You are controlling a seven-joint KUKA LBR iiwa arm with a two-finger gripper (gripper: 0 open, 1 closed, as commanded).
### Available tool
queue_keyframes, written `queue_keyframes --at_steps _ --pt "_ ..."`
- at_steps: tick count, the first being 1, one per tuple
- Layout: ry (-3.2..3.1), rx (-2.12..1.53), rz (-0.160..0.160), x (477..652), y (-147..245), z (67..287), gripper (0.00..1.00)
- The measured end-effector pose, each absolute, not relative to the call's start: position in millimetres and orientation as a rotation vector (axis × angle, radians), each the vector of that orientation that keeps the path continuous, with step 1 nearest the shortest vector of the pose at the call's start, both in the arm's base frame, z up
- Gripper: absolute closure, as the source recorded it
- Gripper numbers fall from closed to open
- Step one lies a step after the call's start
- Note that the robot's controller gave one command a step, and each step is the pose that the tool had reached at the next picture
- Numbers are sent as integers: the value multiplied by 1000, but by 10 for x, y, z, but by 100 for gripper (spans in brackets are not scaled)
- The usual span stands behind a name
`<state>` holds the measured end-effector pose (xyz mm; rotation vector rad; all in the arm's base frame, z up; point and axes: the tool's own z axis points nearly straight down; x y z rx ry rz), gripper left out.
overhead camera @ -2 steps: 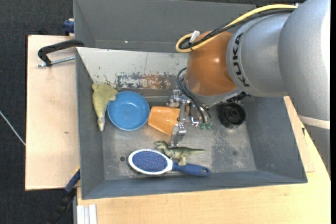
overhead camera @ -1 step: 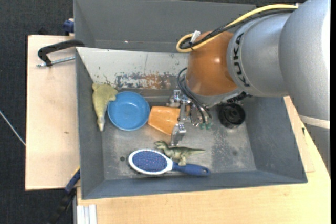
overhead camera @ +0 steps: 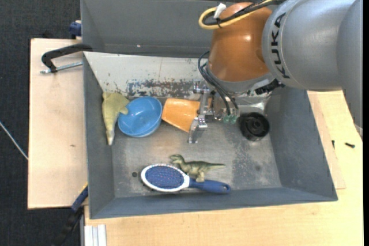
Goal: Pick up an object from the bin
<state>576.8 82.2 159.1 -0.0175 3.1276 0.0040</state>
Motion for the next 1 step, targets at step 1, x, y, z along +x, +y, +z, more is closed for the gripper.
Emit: queue_keyframes --at_steps 1 --pt "3125 9 6 5744 859 3008 100"
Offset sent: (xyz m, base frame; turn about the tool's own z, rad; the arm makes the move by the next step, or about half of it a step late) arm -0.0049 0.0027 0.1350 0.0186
